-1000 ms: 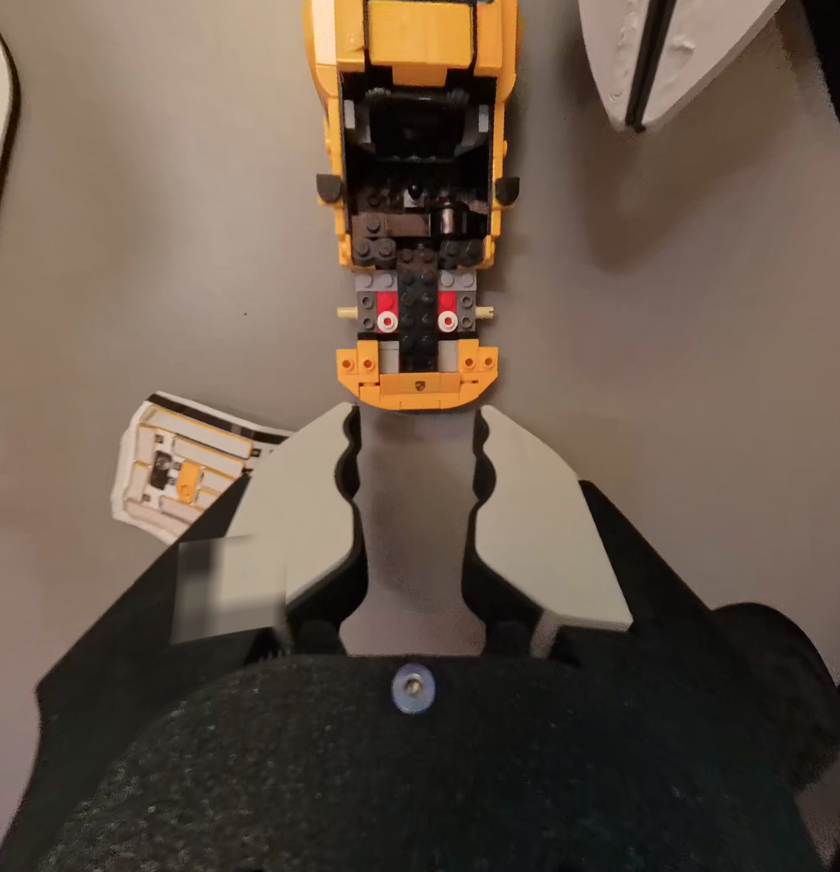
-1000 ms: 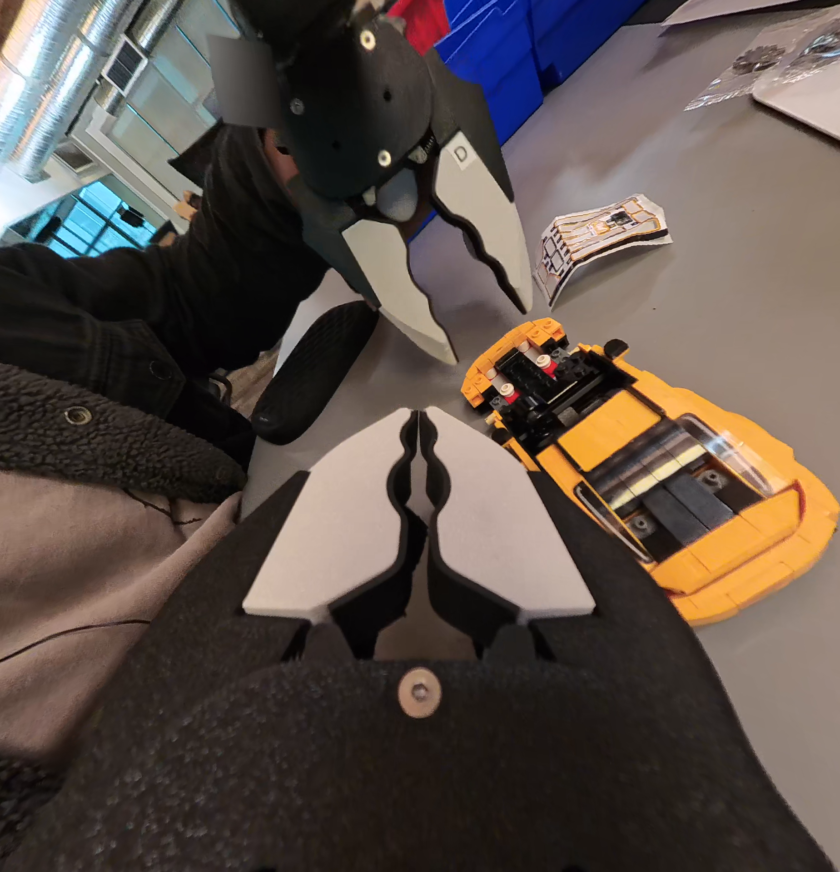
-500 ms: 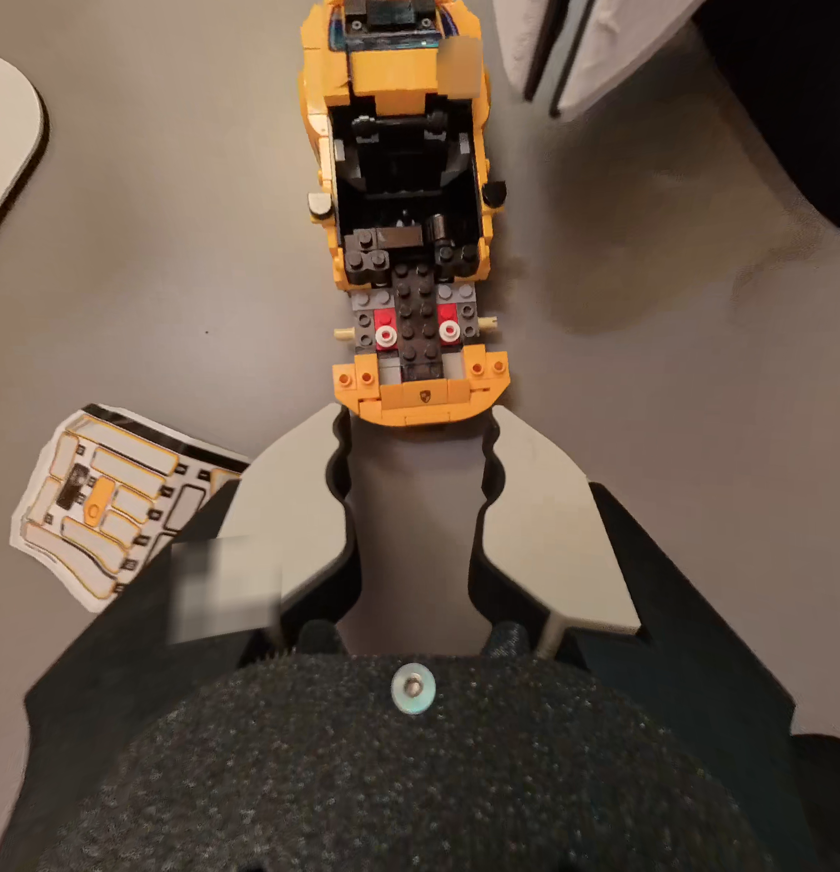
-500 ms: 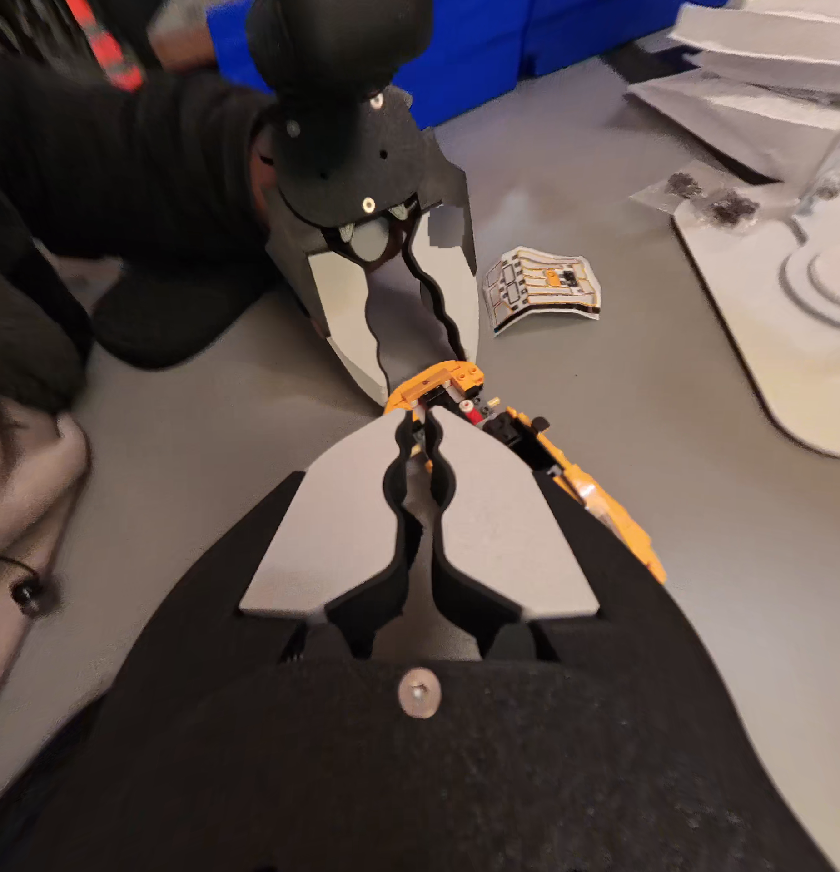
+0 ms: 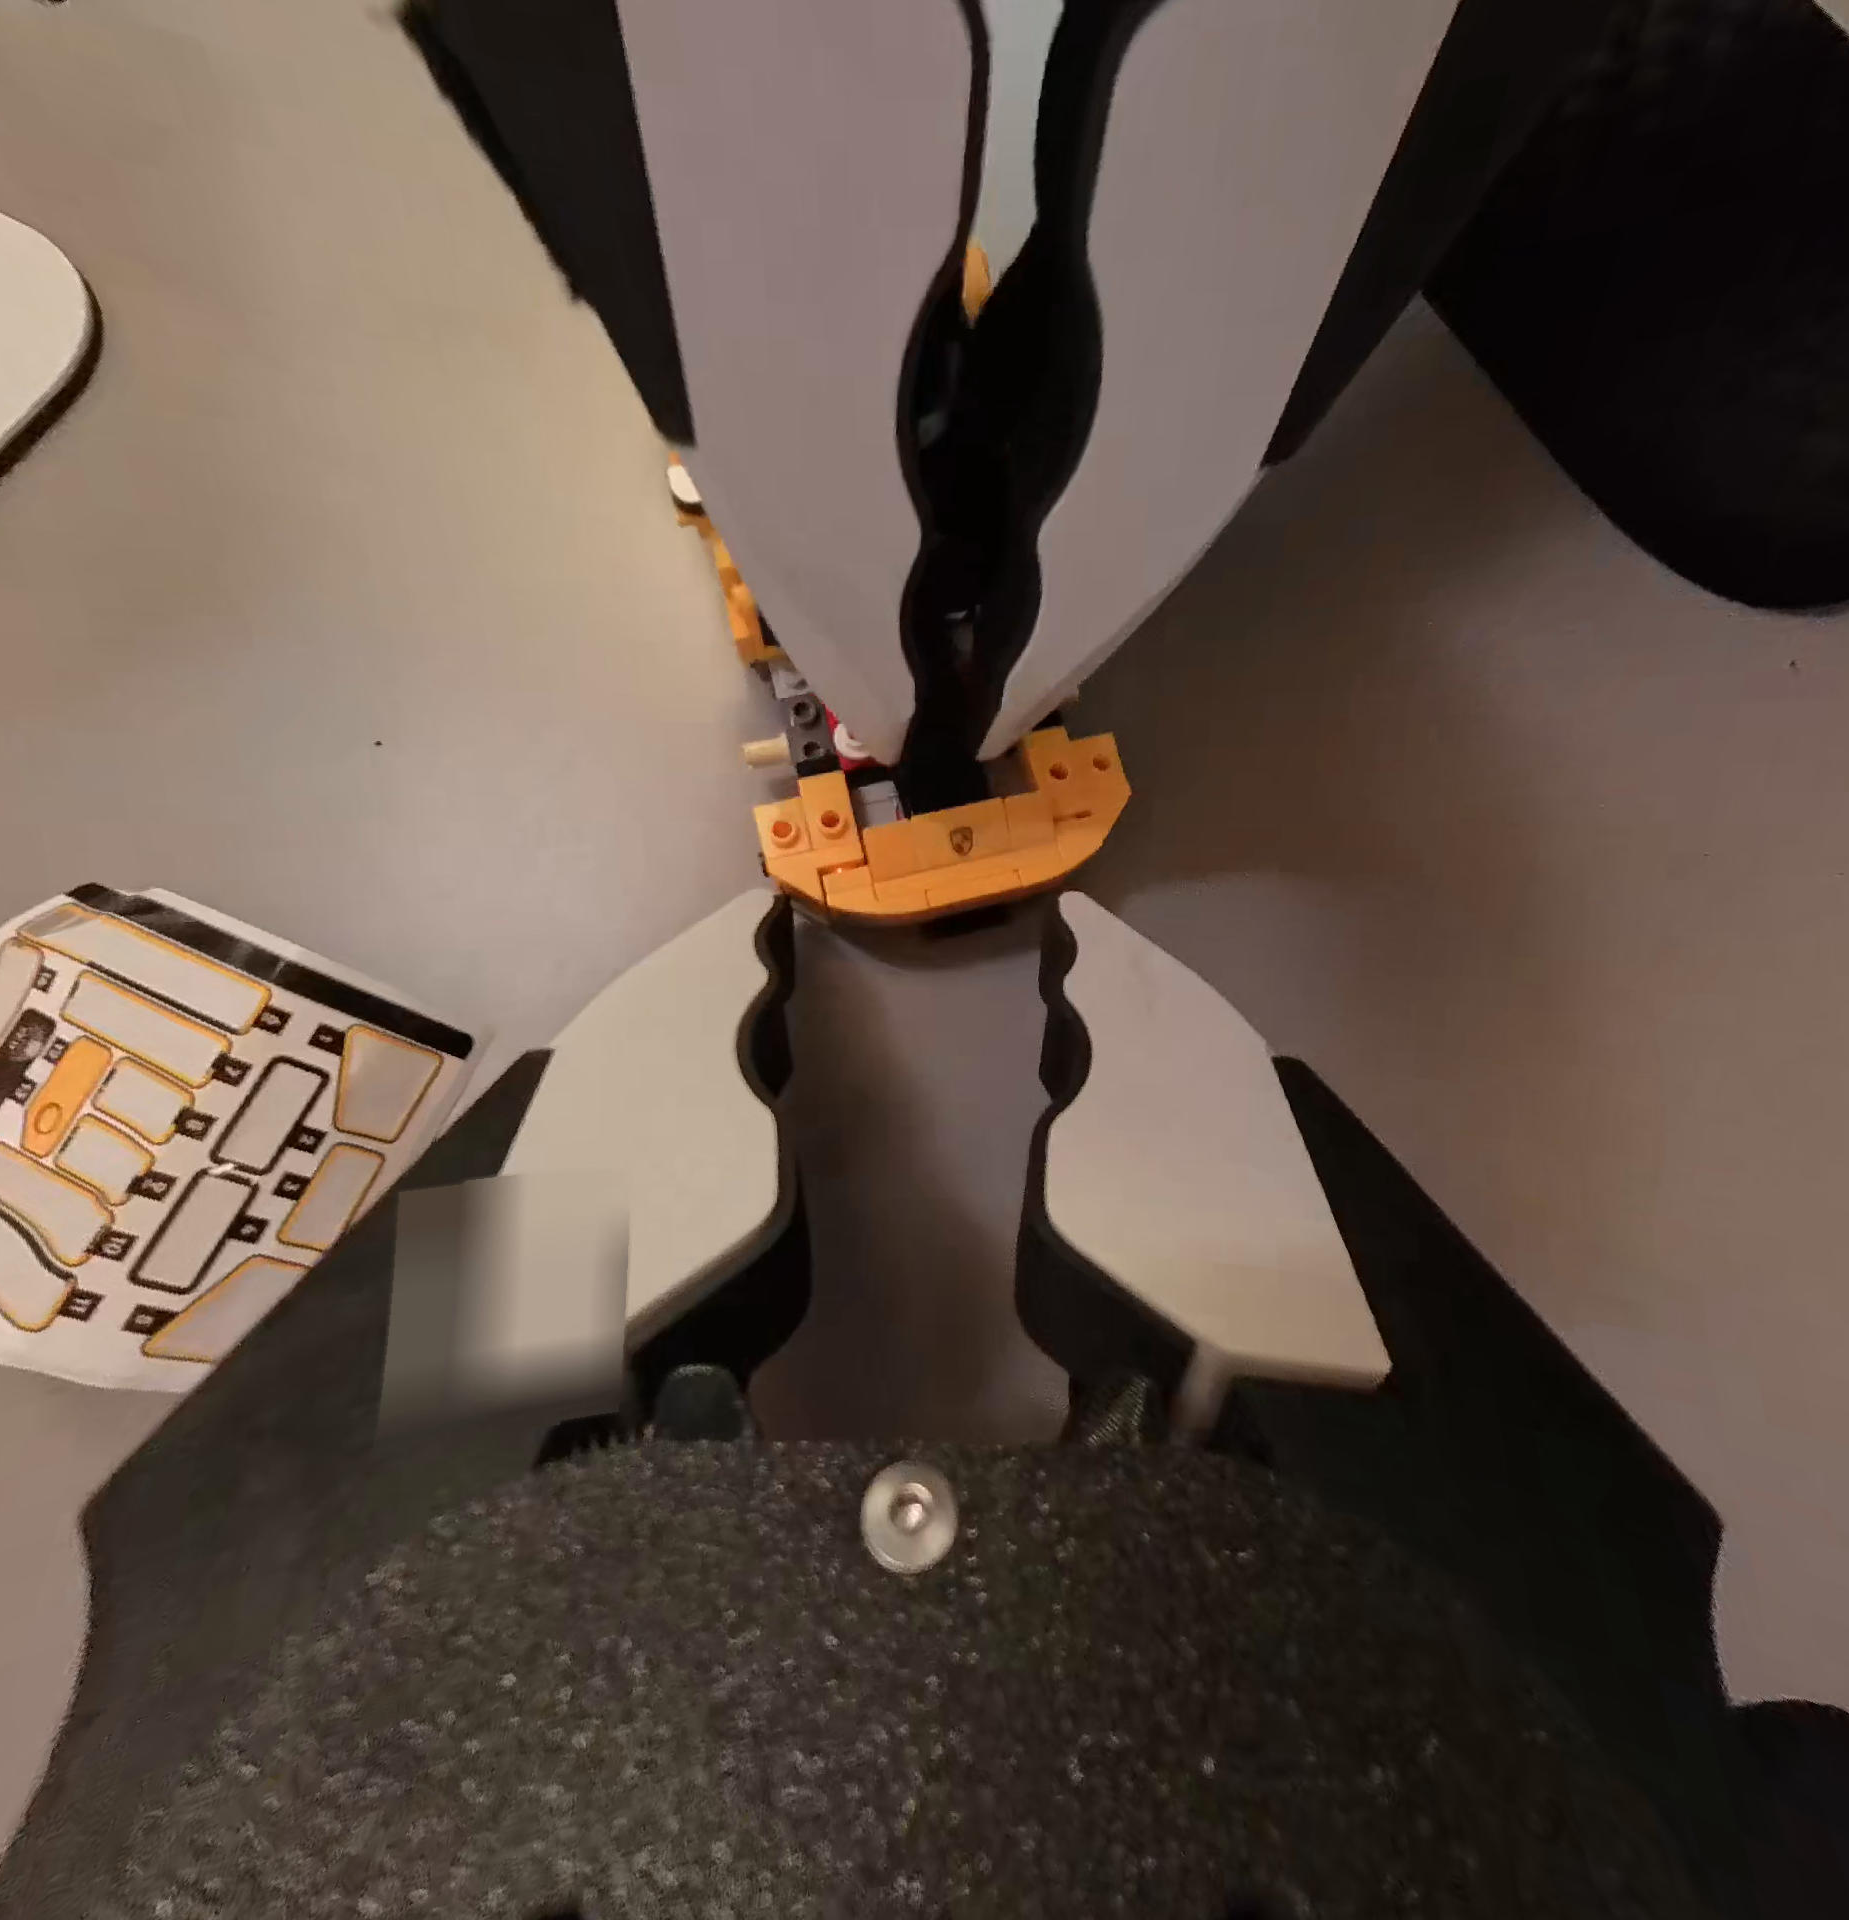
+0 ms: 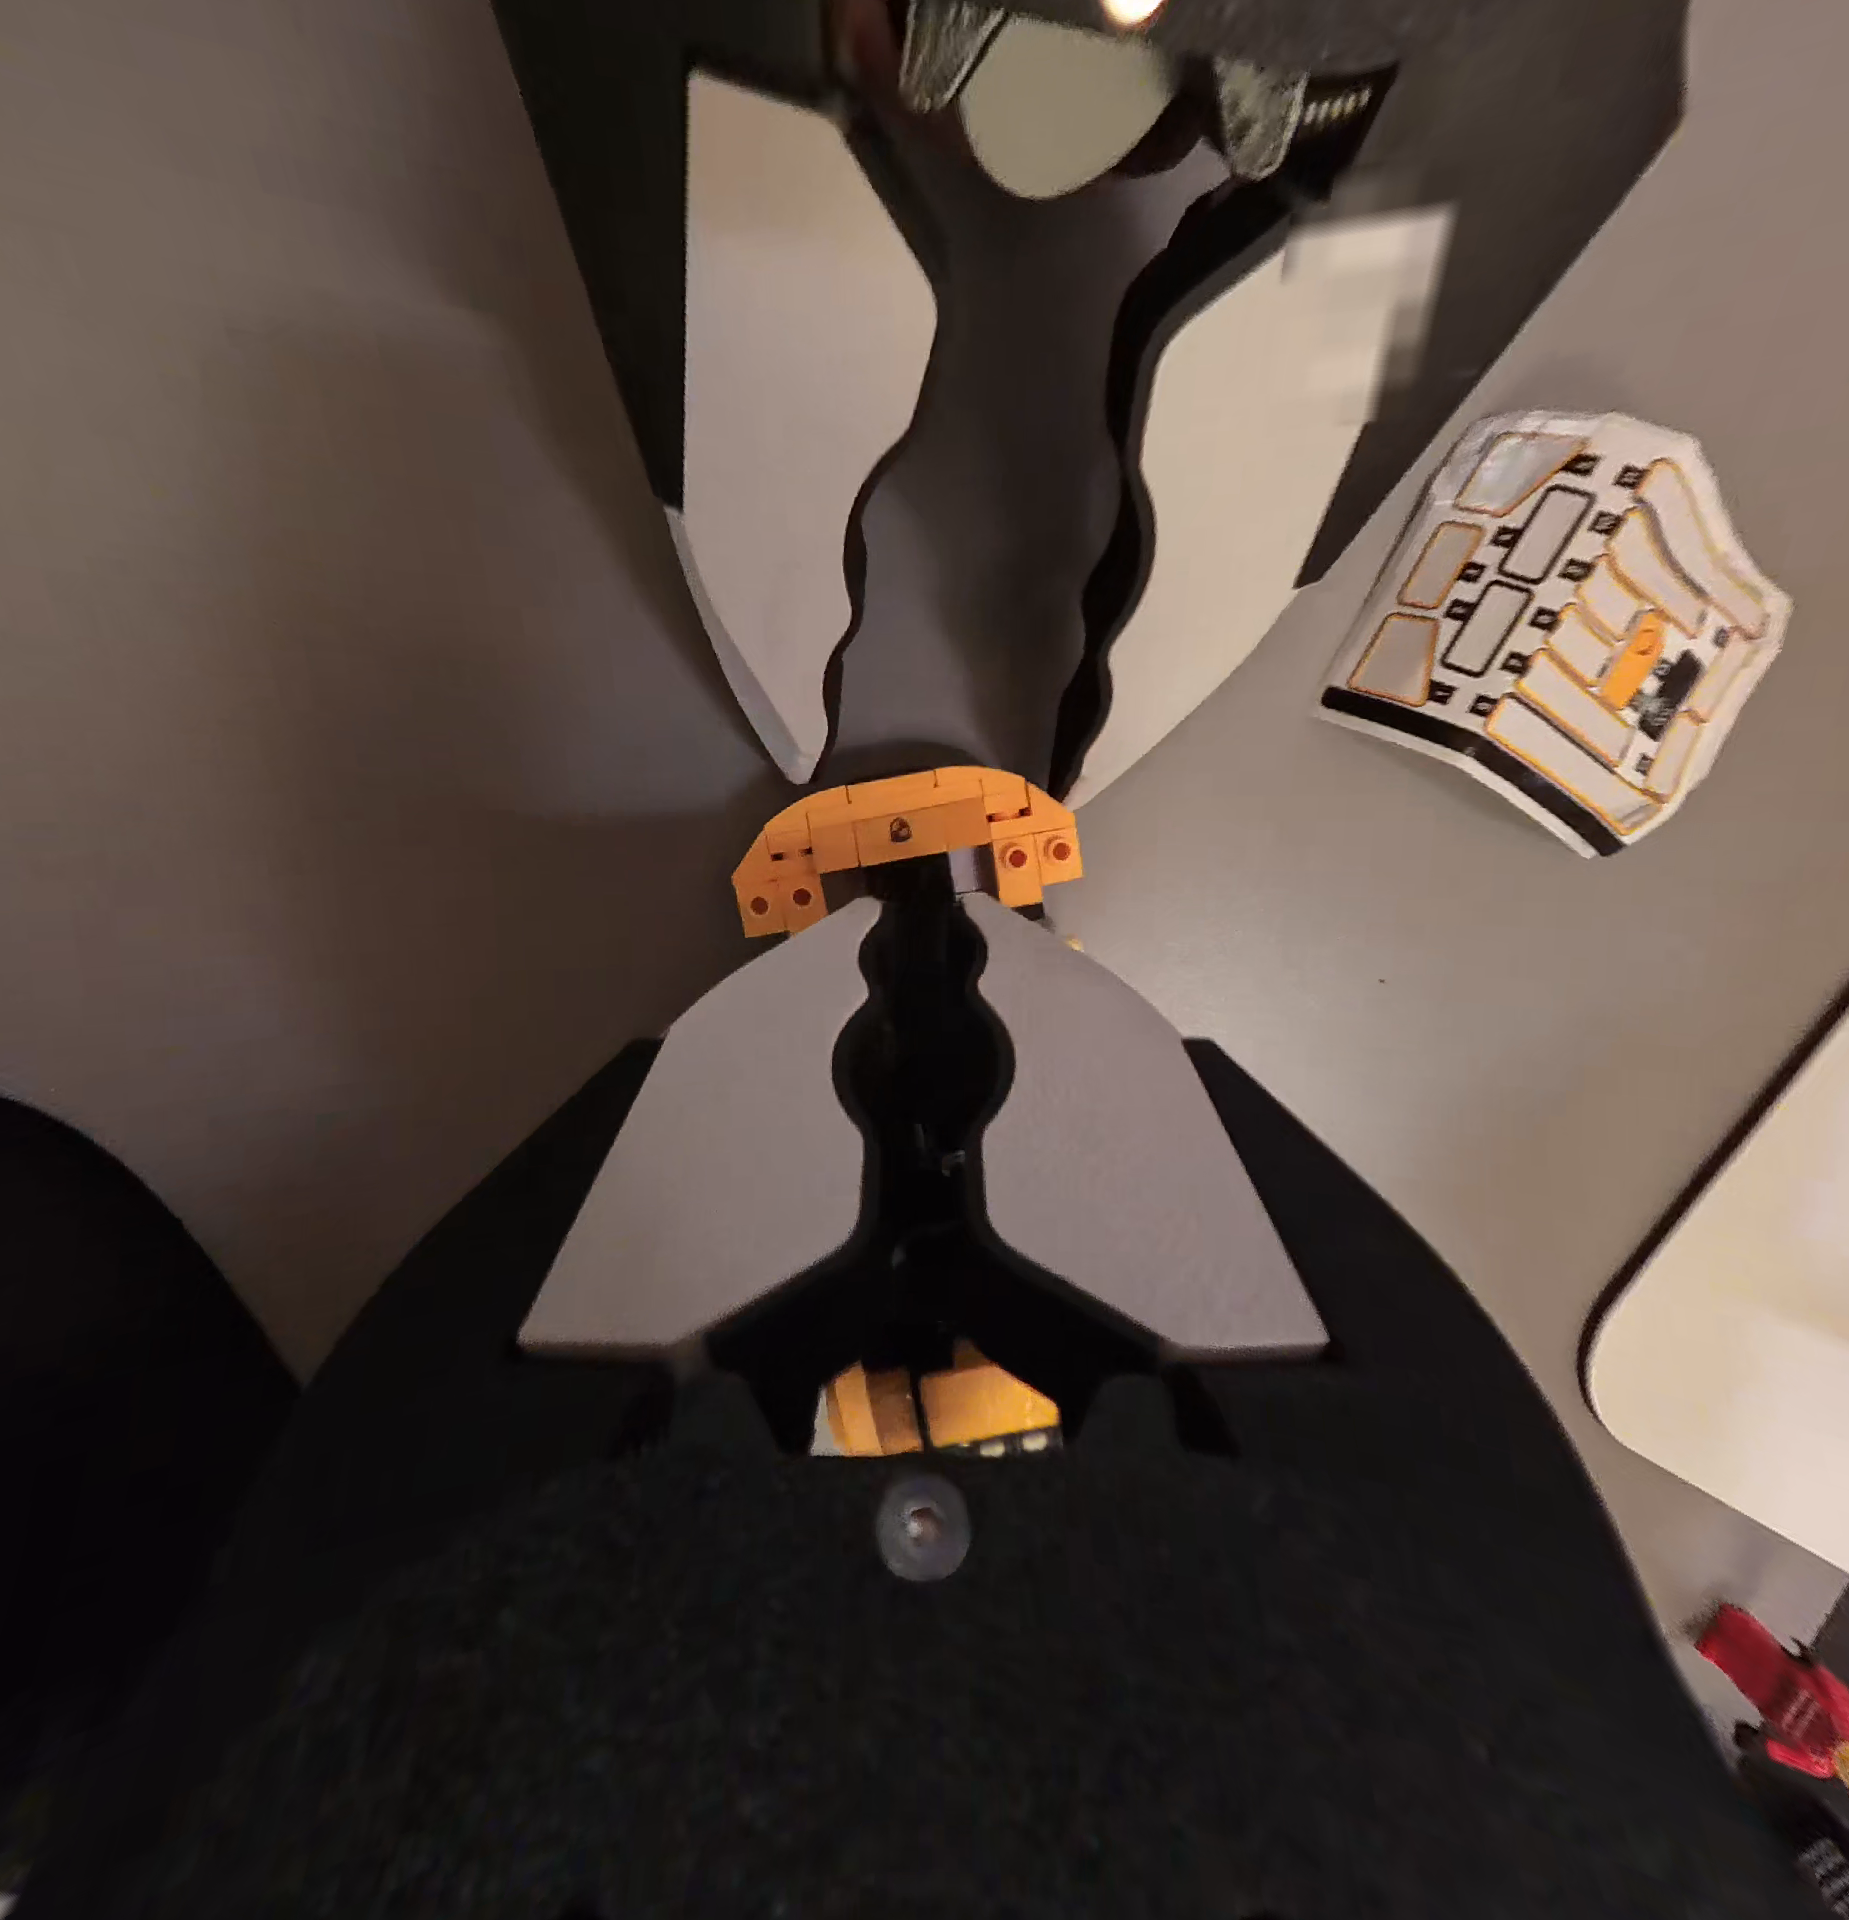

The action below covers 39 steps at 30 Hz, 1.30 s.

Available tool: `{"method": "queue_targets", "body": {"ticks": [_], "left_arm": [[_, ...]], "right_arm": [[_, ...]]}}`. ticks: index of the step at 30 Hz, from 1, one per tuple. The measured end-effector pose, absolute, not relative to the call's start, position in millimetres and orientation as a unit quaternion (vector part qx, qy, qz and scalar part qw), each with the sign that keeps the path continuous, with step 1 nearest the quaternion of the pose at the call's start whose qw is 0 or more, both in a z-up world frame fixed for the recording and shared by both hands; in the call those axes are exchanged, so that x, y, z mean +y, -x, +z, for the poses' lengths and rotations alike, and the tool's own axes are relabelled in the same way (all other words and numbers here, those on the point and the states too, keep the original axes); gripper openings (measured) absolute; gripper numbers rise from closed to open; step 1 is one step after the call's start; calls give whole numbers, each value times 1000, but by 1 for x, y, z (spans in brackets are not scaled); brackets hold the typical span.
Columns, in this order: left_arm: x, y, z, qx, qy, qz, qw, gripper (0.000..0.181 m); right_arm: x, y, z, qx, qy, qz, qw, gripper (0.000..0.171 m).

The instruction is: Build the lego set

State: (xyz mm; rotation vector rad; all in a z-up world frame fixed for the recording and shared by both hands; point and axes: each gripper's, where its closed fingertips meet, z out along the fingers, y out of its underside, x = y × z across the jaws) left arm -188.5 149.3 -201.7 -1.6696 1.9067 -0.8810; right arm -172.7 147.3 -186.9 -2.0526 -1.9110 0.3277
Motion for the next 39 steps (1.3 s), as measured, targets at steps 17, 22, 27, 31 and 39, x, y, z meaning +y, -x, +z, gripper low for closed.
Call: {"method": "queue_targets", "body": {"ticks": [17, 22, 27, 31, 39], "left_arm": [[149, 187, -202, 679, 613, -335, 225, 44], [149, 187, -202, 680, 613, -334, 226, 44], [149, 187, -203, 679, 613, -336, 225, 45], [149, 187, -203, 679, 613, -336, 225, 45], [148, 187, -203, 680, 608, -347, 218, 46]], "right_arm": [[145, 175, -193, -668, 723, 155, 85, 0], [144, 175, -193, -670, 721, 154, 88, 0], [144, 174, -193, -672, 720, 147, 93, 0], [144, 174, -194, -670, 721, 150, 99, 0], [149, 172, -191, -634, 746, 168, 115, 0]]}}
